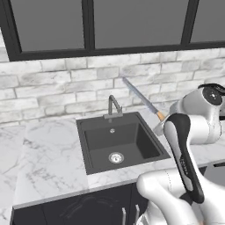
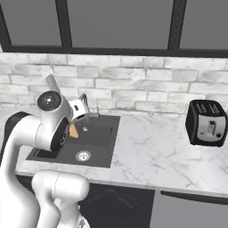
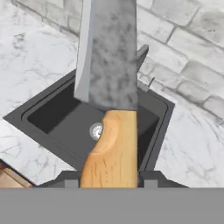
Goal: Move the cutting board and knife to the sink. Then move spray from the cabinet to the counter.
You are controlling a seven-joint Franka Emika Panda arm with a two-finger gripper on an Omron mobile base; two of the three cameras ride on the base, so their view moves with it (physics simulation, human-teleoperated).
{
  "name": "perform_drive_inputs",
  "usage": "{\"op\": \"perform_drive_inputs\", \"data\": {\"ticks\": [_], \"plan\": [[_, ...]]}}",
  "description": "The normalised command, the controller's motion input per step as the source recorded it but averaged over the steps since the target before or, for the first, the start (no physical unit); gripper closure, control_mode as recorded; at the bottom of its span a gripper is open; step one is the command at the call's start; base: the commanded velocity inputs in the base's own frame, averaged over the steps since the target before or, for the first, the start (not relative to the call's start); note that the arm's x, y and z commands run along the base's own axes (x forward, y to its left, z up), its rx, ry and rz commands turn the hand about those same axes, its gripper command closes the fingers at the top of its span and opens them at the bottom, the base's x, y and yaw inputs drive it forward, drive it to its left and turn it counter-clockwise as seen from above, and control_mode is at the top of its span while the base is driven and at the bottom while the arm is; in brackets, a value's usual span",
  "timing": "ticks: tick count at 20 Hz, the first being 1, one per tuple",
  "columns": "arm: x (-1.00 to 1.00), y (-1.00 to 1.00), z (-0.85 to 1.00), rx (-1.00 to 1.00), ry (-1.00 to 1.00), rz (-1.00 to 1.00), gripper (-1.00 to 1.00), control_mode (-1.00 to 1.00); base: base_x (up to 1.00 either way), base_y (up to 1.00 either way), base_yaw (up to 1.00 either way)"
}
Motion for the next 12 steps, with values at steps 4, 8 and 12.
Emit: {"op": "perform_drive_inputs", "data": {"ticks": [4, 8, 12], "plan": [[0.0, 0.51, -0.18, -0.07, 0.28, 0.19, 1.0, -1.0, 0.0, 0.0, 0.0], [0.1, 0.42, -0.4, -0.06, 0.26, 0.16, 1.0, -1.0, 0.0, 0.0, 0.0], [0.15, 0.25, -0.47, -0.05, 0.17, 0.14, 1.0, -1.0, 0.0, 0.0, 0.0]]}}
